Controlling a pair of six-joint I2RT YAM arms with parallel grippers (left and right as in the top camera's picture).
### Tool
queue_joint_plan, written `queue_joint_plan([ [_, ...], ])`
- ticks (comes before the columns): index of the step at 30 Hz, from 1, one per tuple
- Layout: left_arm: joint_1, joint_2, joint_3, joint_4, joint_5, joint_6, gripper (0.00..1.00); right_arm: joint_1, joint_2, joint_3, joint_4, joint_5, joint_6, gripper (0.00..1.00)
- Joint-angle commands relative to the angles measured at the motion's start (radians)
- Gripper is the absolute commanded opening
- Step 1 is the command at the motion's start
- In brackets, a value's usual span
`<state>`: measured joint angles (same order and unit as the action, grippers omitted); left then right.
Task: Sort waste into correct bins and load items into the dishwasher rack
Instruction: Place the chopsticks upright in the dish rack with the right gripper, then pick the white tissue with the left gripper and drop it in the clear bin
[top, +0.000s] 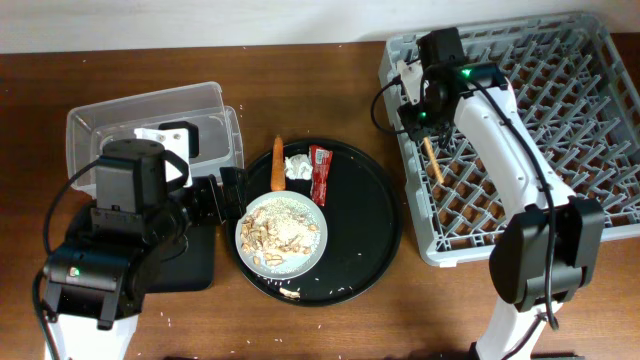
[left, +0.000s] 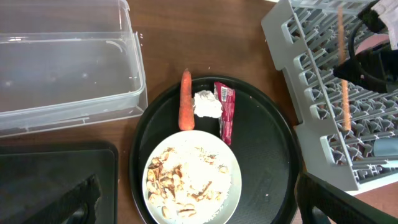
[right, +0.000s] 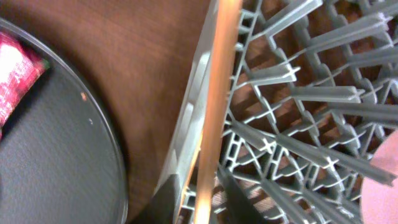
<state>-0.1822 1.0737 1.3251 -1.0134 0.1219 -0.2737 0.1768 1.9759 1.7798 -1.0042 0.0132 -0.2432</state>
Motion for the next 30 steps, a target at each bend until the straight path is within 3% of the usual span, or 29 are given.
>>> queue_joint_plan([
  [1,0.002,0.0,-0.002,0.001,-0.007,-0.006,0.99,0.004,-0.013,0.006,0.013,0.044,0.133,0.49],
  [3,0.002,0.0,-0.002,0.001,-0.007,-0.006,0.99,0.006,-0.06,0.023,0.005,0.043,0.134,0.57],
  [7,0.002,0.0,-0.002,0.001,-0.007,-0.006,0.99,-0.003,-0.351,0.121,0.006,0.019,0.174,0.69],
  [10,0.002,0.0,-0.002,0.001,-0.007,-0.006,0.99,0.007,-0.545,0.121,-0.132,-0.105,0.177,0.69],
  [14,0.002,0.0,-0.002,0.001,-0.007,-0.006,0.99,0.006,-0.776,0.12,-0.228,-0.054,0.279,0.75],
  [18,0.002,0.001,-0.002,-0.014,-0.007,-0.006,0.99,0.006,-0.843,0.118,-0.363,-0.054,0.275,0.79],
  [22,0.002,0.0,-0.002,-0.049,0.037,-0.006,0.99,0.006,-0.951,0.047,-0.327,-0.054,0.248,0.81],
  [23,0.002,0.003,-0.002,-0.036,0.044,-0.006,0.99,0.006,-0.955,0.047,-0.327,-0.054,0.248,0.98],
  [24,-0.016,0.018,-0.002,-0.02,0.084,0.019,0.99,0.006,-0.951,0.047,-0.328,-0.054,0.248,0.98],
  [30,-0.335,0.206,-0.002,0.068,-0.21,0.046,0.95,0.006,-0.922,0.047,-0.328,-0.054,0.248,0.98],
])
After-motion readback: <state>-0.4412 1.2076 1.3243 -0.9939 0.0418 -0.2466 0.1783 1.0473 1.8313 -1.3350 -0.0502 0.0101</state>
